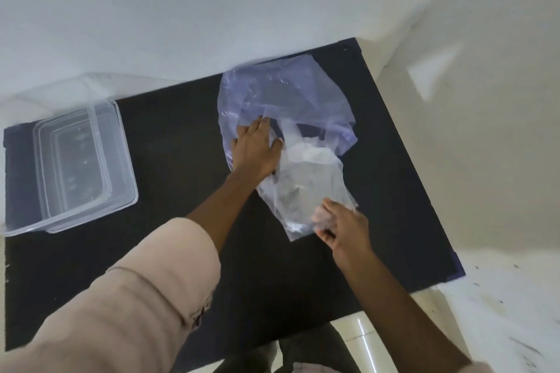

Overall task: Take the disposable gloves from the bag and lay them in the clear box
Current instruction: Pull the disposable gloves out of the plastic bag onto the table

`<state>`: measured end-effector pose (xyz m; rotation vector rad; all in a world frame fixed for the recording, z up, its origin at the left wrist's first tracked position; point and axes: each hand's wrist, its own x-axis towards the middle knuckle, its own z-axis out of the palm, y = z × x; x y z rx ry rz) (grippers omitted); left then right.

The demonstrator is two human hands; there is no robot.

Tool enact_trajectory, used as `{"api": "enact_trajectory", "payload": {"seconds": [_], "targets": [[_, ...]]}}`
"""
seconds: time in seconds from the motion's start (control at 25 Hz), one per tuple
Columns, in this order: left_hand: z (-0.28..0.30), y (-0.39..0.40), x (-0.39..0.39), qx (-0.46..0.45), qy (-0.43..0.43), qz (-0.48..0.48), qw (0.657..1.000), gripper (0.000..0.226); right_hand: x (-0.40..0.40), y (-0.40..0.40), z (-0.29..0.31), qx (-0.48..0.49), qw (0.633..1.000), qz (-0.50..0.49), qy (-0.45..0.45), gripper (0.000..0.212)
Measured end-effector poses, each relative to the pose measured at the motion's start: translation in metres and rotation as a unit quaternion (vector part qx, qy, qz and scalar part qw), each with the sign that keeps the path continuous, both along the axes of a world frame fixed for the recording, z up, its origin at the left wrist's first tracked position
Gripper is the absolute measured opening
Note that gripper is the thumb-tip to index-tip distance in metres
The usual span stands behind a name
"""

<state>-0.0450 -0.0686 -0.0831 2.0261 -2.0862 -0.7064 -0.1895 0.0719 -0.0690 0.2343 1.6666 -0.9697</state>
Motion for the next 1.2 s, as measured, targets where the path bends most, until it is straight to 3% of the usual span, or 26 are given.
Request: {"api": "enact_trajectory", "payload": {"seconds": [0.16,0.28,0.36,0.48,0.56,0.64,0.68,0.8,0.92,1.0,1.04,1.12,1.2], "targets": [[0.006,0.056,0.019,-0.057,-0.025,-0.053,0.997,0.057,0.021,0.083,-0.007,0.017,0.997,-0.044,-0.06,0.037],[0.012,0.143,0.053,-0.062,0.104,0.008,0.993,0.048,0.05,0.121,-0.014,0.021,0.994,-0.058,-0.096,0.044],[0.01,0.208,0.078,-0.006,0.192,0.06,0.979,0.035,0.071,0.137,-0.016,0.018,0.992,-0.065,-0.107,0.042],[0.001,0.264,0.104,0.111,0.2,0.146,0.963,0.022,0.098,0.151,-0.018,0.01,0.99,-0.079,-0.117,0.039],[-0.002,0.279,0.111,0.229,0.25,0.252,0.906,0.019,0.109,0.156,-0.017,-0.002,0.99,-0.073,-0.122,0.039],[-0.002,0.285,0.114,0.329,0.302,0.329,0.832,0.021,0.117,0.16,-0.013,-0.003,0.991,-0.035,-0.126,0.037],[-0.002,0.286,0.116,0.351,0.317,0.34,0.813,0.023,0.12,0.163,-0.01,0.002,0.991,-0.011,-0.13,0.037],[-0.003,0.283,0.119,0.359,0.333,0.341,0.803,0.019,0.121,0.171,0.002,0.025,0.988,0.076,-0.131,0.04],[0.001,0.276,0.119,0.351,0.335,0.349,0.802,0.01,0.118,0.182,0.018,0.046,0.97,0.224,-0.082,0.038],[0.002,0.272,0.119,0.339,0.339,0.352,0.804,0.01,0.118,0.188,0.026,0.037,0.935,0.353,0.006,0.032],[0.003,0.27,0.12,0.332,0.34,0.349,0.808,0.009,0.117,0.189,0.027,0.02,0.898,0.428,0.096,0.032],[0.009,0.267,0.12,0.322,0.343,0.339,0.815,0.01,0.12,0.187,0.025,-0.031,0.773,0.542,0.328,0.04],[0.017,0.262,0.116,0.32,0.361,0.339,0.808,0.013,0.127,0.179,0.023,-0.093,0.668,0.556,0.485,0.051]]}}
